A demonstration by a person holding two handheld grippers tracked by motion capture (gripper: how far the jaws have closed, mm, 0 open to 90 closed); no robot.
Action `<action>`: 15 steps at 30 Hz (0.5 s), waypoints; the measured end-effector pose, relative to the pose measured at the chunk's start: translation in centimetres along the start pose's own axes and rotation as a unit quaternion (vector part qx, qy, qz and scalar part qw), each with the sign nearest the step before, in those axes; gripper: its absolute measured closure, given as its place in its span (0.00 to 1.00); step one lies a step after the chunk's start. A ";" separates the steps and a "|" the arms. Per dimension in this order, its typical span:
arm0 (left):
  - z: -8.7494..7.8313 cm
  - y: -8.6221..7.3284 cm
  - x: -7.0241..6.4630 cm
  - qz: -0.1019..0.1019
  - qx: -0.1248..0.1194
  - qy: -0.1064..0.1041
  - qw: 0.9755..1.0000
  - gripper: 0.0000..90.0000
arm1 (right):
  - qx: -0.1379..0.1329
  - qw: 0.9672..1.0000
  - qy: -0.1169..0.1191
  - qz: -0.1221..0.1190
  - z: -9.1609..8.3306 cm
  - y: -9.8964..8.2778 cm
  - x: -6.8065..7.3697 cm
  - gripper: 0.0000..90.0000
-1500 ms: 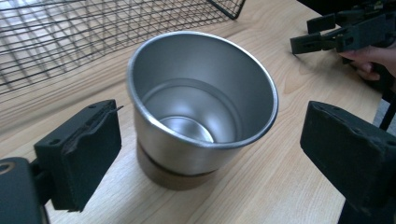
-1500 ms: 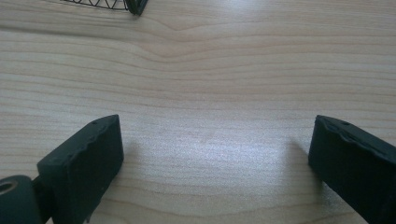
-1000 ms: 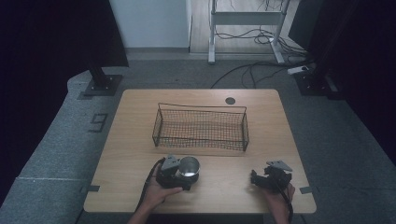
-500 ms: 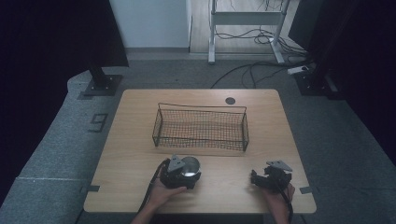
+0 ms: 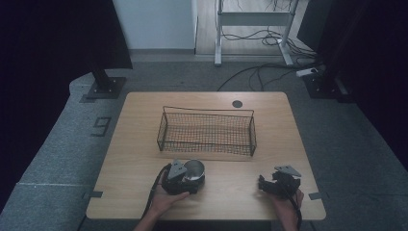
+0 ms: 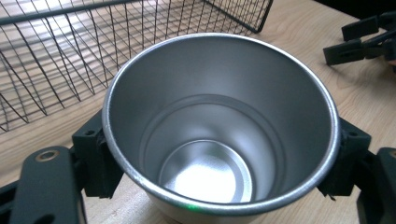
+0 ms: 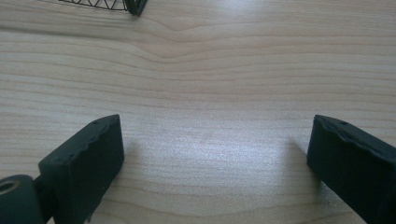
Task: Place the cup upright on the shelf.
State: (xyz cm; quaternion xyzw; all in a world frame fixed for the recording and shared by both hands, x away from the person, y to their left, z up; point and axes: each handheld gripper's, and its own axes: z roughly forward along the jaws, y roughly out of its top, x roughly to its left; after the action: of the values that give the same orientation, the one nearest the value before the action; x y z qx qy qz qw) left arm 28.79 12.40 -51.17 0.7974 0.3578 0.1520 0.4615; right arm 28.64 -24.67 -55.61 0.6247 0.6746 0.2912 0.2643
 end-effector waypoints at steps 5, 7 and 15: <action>-0.9 0.4 0.0 0.001 -0.015 -0.006 1.000 0.21 | 0.000 1.000 0.000 0.001 0.0 0.0 0.0 0.04; -1.2 0.6 0.0 0.000 -0.018 -0.006 1.000 0.21 | 0.000 1.000 0.000 0.000 0.0 0.0 0.0 0.04; -2.1 1.0 0.3 -0.006 -0.027 -0.010 1.000 0.21 | 0.000 1.000 0.001 0.001 0.0 0.0 0.0 0.04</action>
State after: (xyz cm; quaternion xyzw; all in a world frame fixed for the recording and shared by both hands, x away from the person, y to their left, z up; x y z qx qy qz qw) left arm 28.19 13.61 -49.20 0.7837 0.3539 0.1510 0.4876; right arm 28.63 -24.68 -55.61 0.6250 0.6742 0.2924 0.2635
